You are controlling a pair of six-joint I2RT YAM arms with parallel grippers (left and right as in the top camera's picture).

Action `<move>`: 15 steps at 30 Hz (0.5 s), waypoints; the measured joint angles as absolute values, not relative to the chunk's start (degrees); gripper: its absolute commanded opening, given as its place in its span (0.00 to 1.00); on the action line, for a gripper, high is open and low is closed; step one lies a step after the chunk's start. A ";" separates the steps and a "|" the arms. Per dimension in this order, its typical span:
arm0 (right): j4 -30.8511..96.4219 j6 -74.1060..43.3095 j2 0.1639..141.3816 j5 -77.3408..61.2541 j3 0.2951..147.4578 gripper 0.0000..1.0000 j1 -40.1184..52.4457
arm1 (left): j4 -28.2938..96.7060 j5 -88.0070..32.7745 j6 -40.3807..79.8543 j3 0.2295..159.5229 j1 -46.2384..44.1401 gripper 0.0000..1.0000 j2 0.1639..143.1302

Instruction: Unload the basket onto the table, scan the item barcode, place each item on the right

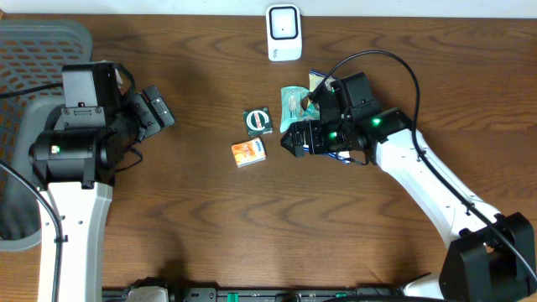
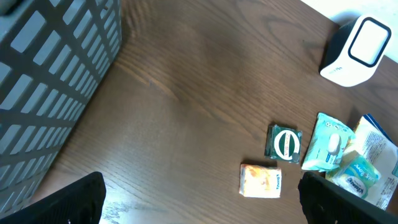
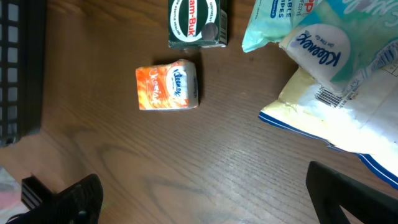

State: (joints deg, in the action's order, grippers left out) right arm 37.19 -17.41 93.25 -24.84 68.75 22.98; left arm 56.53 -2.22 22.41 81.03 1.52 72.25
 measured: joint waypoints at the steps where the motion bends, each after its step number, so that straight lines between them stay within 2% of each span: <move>1: 36.73 -16.97 93.25 -24.93 68.75 0.99 22.63 | 56.53 -2.22 22.41 81.03 1.52 0.98 72.25; 7: 30.76 -15.42 93.25 -25.26 68.75 0.99 19.00 | 56.51 -2.22 22.41 81.03 1.52 0.98 72.25; 15: 26.15 -14.85 93.25 -23.73 68.75 0.88 12.47 | 56.53 -2.22 22.41 81.03 1.52 0.98 72.25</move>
State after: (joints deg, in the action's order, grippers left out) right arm 26.15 -14.85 93.25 -23.73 68.75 12.47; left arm 56.53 -2.22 22.41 81.03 1.52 72.25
